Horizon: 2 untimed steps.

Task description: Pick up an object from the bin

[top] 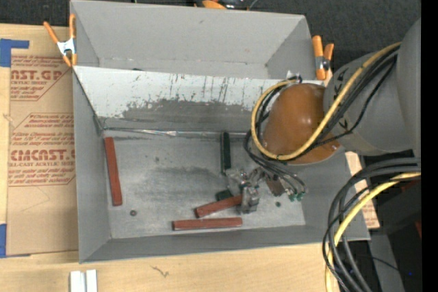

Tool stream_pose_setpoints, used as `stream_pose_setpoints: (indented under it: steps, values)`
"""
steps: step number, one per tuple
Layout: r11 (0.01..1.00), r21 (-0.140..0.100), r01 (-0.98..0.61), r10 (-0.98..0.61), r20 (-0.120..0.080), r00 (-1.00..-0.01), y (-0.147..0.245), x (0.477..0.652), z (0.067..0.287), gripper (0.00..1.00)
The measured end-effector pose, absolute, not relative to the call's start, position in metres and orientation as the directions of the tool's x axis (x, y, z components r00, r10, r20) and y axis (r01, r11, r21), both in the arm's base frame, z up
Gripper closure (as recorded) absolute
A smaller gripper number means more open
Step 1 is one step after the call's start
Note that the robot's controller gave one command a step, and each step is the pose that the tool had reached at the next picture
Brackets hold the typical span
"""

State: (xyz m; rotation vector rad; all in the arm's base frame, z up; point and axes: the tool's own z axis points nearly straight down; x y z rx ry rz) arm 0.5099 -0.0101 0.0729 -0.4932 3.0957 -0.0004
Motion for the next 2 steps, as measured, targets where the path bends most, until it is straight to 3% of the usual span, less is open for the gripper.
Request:
stream_pose_setpoints:
  steps: [1,2]
  values:
    - [0.957,-0.003,-0.289,-0.289,-0.009,-0.957,-0.017,0.523,0.196,1.0]
    - [0.905,-0.001,-0.425,-0.425,-0.004,-0.905,-0.022,0.515,0.217,1.0]
